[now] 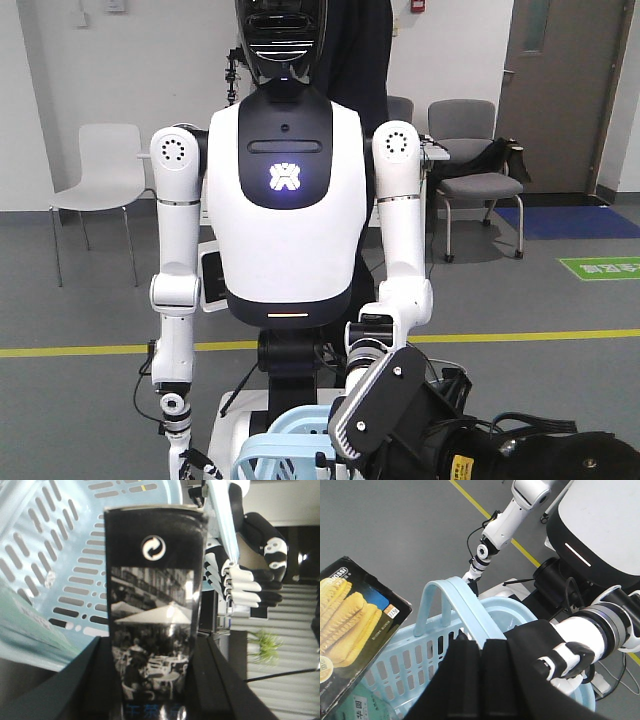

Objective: Pick snacks and fruit into basket
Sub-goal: 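Move the left gripper holding the box over the light-blue basket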

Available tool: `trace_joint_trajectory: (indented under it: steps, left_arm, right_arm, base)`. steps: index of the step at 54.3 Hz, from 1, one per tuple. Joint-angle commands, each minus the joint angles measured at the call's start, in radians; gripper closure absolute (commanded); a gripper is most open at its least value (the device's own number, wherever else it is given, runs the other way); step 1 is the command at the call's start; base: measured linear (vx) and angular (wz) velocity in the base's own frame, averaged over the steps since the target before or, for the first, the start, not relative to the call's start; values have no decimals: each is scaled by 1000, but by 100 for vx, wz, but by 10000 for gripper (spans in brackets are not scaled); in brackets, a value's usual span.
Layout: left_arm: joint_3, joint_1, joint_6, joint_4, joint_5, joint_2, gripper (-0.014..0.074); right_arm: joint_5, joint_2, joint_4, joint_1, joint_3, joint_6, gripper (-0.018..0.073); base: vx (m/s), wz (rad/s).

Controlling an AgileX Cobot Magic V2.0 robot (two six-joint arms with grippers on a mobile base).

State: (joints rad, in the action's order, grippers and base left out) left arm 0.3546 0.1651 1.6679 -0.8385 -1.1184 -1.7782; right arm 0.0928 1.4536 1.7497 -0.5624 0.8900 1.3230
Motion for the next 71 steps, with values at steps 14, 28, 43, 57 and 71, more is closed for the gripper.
trace_joint_trajectory:
  steps: [14,28,43,57,71]
  left_arm:
    - [22,7,-130,76,-129,31,594]
    - [22,7,-309,48,-129,32,594]
    - [22,7,-479,-34,-130,32,594]
    - [22,7,-652,-50,-142,32,594]
    - [21,7,-858,85,-233,70,594]
  right_arm:
    - [-25,-41,44,1,30,-4,573]
    - [-25,-41,44,1,30,-4,573]
    - [-25,-41,44,1,30,-4,573]
    - [-25,-41,44,1,30,-4,573]
    - [-25,-41,44,1,30,-4,573]
  base:
    - [0,0]
    - [0,0]
    - [0,0]
    - [0,0]
    - [0,0]
